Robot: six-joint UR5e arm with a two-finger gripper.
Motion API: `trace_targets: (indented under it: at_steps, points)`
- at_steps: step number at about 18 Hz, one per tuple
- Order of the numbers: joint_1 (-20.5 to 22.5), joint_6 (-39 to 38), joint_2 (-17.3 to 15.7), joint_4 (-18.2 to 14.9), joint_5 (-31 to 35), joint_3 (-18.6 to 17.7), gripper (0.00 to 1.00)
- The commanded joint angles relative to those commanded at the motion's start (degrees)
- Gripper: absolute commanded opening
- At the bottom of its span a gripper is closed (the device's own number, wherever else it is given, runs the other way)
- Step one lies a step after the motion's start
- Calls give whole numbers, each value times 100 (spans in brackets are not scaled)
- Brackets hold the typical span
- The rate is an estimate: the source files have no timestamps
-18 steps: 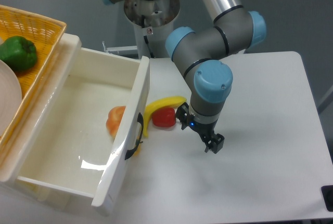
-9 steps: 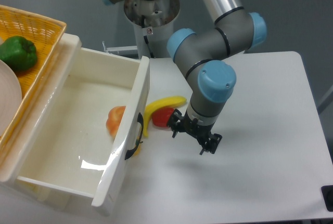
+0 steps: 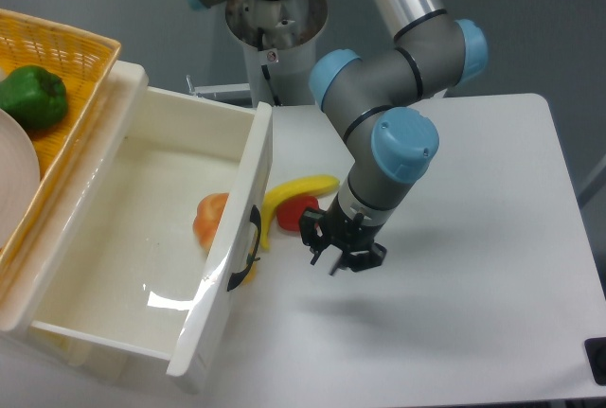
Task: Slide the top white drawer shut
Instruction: 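Move the gripper toward the white drawer front near its black handle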
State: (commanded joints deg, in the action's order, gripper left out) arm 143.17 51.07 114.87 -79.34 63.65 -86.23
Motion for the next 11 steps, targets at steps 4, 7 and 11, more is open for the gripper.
trace_targets:
  at_steps: [4, 7, 11]
  points:
    - [-26, -396, -35, -90, -116, 62, 0]
    - [9, -536, -17, -82, -511, 185, 0]
    - [17, -976, -17, -82, -722, 299, 0]
